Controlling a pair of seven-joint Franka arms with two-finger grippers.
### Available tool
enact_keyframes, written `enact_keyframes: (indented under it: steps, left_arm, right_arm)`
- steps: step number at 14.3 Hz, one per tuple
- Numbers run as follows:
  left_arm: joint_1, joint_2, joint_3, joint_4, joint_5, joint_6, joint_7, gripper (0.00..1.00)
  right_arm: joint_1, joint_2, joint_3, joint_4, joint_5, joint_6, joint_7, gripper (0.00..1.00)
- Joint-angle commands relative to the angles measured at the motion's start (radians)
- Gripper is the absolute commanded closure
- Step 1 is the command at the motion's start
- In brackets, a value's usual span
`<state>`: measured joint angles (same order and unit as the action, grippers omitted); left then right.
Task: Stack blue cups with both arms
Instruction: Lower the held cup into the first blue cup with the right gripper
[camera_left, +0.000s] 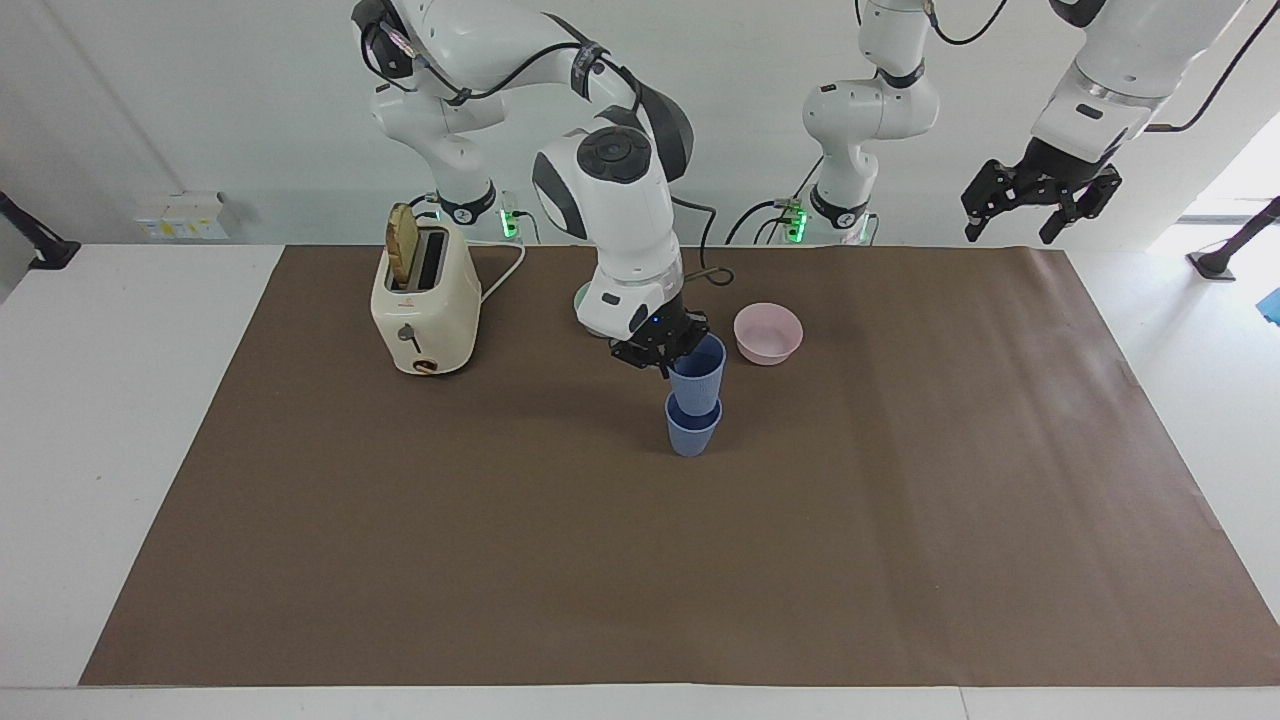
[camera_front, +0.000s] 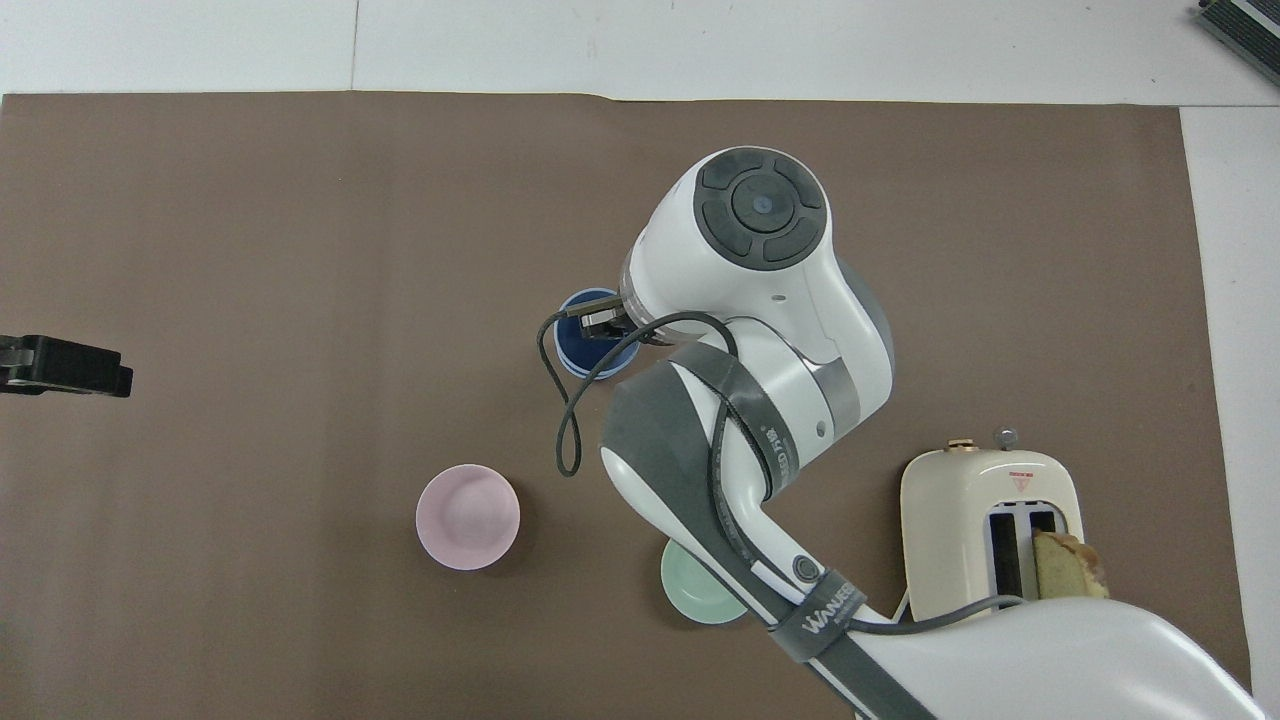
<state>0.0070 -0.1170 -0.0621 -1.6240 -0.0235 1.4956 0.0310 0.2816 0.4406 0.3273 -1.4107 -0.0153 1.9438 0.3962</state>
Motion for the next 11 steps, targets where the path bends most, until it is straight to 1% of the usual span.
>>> enact_keyframes:
  steps: [1, 4, 7, 11]
  left_arm:
    - [0.008, -0.027, -0.004, -0.033, -0.013, -0.006, 0.004, 0.0]
    - [0.008, -0.027, -0.004, -0.033, -0.013, -0.006, 0.004, 0.0]
    - [0.008, -0.027, -0.004, -0.033, -0.013, -0.006, 0.004, 0.0]
    - [0.008, -0.027, -0.004, -0.033, -0.013, -0.006, 0.004, 0.0]
  right_arm:
    - [-0.007, 0.013, 0.009, -0.013, -0.026, 0.024, 0.019, 1.0]
    - [-0.007, 0.024, 0.009, -0.019, -0.034, 0.03, 0.021, 1.0]
    - [-0.002, 0.041, 0.009, -0.04, -0.038, 0.084, 0.021, 1.0]
    - [-0.005, 0.049, 0.009, -0.051, -0.046, 0.084, 0.019, 1.0]
